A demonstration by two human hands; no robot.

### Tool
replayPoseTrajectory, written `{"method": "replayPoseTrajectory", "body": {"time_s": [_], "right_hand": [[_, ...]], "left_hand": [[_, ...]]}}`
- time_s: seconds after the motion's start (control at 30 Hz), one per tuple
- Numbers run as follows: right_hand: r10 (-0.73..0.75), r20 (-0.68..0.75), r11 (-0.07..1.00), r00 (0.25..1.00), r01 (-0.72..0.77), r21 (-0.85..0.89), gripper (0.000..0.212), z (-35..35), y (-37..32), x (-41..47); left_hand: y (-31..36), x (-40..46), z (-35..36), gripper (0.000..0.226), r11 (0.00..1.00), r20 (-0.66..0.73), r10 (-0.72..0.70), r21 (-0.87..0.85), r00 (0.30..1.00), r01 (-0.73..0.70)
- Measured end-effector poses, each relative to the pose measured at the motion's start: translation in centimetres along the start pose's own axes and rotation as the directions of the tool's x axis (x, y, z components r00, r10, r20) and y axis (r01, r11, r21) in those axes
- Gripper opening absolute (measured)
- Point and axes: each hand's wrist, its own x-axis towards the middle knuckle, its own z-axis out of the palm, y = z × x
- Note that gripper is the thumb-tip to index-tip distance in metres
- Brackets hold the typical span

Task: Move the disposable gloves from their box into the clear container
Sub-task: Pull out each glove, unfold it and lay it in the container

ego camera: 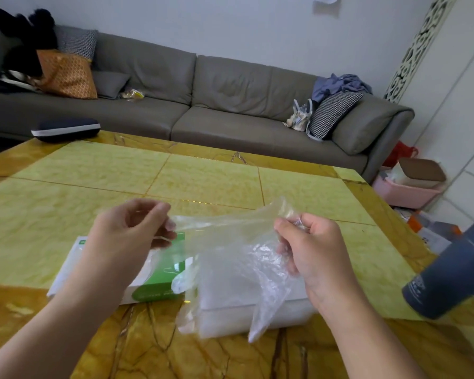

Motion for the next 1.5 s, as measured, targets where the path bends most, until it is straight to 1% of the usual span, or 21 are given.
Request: {"method": "replayPoseTrajectory", "body": {"time_s": [0.07,0.1,0.13,0.17,0.2,0.23,0.3,0.4,0.53,0.63,0.7,0.83,0.97,1.07,1.13,1.2,1.23,1.3,1.33,1.43,1.5], "right_hand": [[-0.005,-0.045,0.998,0.999,0.003,-0.063,0.014,-0.2,0.7,0.3],[-0.015,-0.061,0.992,0.998,0.007,-0.124,0.017,-0.4,1.0,0.4],[-0.024,-0.063,0.979,0.998,0.010,-0.203,0.022,-0.4,1.2,0.5],[-0.032,-0.061,0.959,0.998,0.014,-0.282,0.024,-0.5,1.4,0.5],[-0.035,-0.051,0.936,0.998,0.015,-0.352,0.025,-0.5,1.6,0.6],[-0.034,-0.037,0.911,0.999,0.015,-0.413,0.024,-0.5,1.7,0.6],[-0.038,-0.001,0.858,0.999,0.032,-0.513,0.024,-0.6,2.0,0.8],[-0.077,0.041,0.764,0.996,0.086,-0.639,0.031,-1.2,2.7,1.4],[-0.124,0.071,0.587,0.990,0.131,-0.799,0.033,-1.6,2.5,1.8],[-0.130,0.090,0.476,0.987,0.142,-0.868,0.028,-1.6,2.2,1.9],[-0.136,0.091,0.406,0.986,0.140,-0.903,0.024,-1.8,2.1,2.1],[-0.127,0.073,0.319,0.989,0.111,-0.941,0.024,-2.1,2.0,2.3],[-0.067,0.081,0.303,0.994,0.098,-0.948,0.029,-2.1,1.6,1.9],[-0.054,0.092,0.312,0.994,0.104,-0.944,0.024,-1.8,0.9,1.3],[-0.120,0.126,0.360,0.985,0.161,-0.919,0.019,-1.8,0.2,0.9],[-0.204,0.209,0.486,0.957,0.284,-0.827,0.016,-1.5,-0.5,0.1],[-0.193,0.267,0.565,0.944,0.330,-0.757,0.015,-1.2,-0.9,-0.4],[-0.063,0.373,0.646,0.926,0.323,-0.692,0.020,-0.4,-1.0,-1.0],[0.013,0.409,0.635,0.912,0.308,-0.708,0.022,0.1,-0.9,-1.2],[0.205,0.434,0.509,0.877,0.284,-0.813,0.015,0.5,-0.4,-1.1],[0.324,0.405,0.427,0.855,0.250,-0.869,0.022,0.4,0.0,-0.8]], "left_hand": [[0.4,-1.0,0.4,0.009,0.947,-0.081,0.264,0.210,0.961,-0.242],[1.1,-1.8,0.9,0.010,0.872,-0.056,0.420,0.302,0.906,-0.386],[1.7,-2.5,1.5,0.011,0.783,0.019,0.543,0.350,0.840,-0.514],[2.0,-3.0,2.5,0.012,0.711,0.135,0.599,0.364,0.789,-0.602],[2.0,-3.3,3.5,0.012,0.669,0.269,0.584,0.375,0.766,-0.642],[1.6,-3.6,4.8,0.014,0.650,0.394,0.504,0.413,0.768,-0.638],[0.2,-3.6,6.9,0.019,0.628,0.521,0.279,0.536,0.807,-0.564],[-1.9,-2.9,8.2,0.026,0.578,0.544,-0.023,0.692,0.839,-0.433],[-2.4,-1.9,9.0,0.029,0.517,0.581,-0.190,0.745,0.791,-0.422],[-2.0,-1.5,9.9,0.040,0.408,0.617,-0.302,0.773,0.727,-0.486],[-2.1,-1.3,10.4,0.047,0.357,0.626,-0.337,0.776,0.704,-0.519],[-2.5,-0.7,11.0,0.060,0.349,0.632,-0.399,0.775,0.665,-0.527],[-3.1,-0.2,11.2,0.060,0.355,0.636,-0.426,0.771,0.643,-0.528],[-3.4,0.1,11.3,0.061,0.329,0.639,-0.432,0.769,0.637,-0.548],[-3.7,0.1,11.4,0.058,0.321,0.645,-0.434,0.763,0.628,-0.562],[-3.9,0.1,11.4,0.045,0.317,0.659,-0.420,0.751,0.624,-0.579],[-3.9,0.0,11.4,0.036,0.314,0.669,-0.409,0.742,0.621,-0.592],[-3.6,-0.2,11.4,0.024,0.300,0.689,-0.400,0.721,0.604,-0.624],[-3.4,-0.4,11.4,0.022,0.291,0.698,-0.402,0.711,0.593,-0.640],[-3.1,-0.5,11.2,0.029,0.294,0.707,-0.385,0.703,0.593,-0.647],[-3.0,-0.5,11.0,0.041,0.298,0.694,-0.393,0.716,0.603,-0.631]]}}
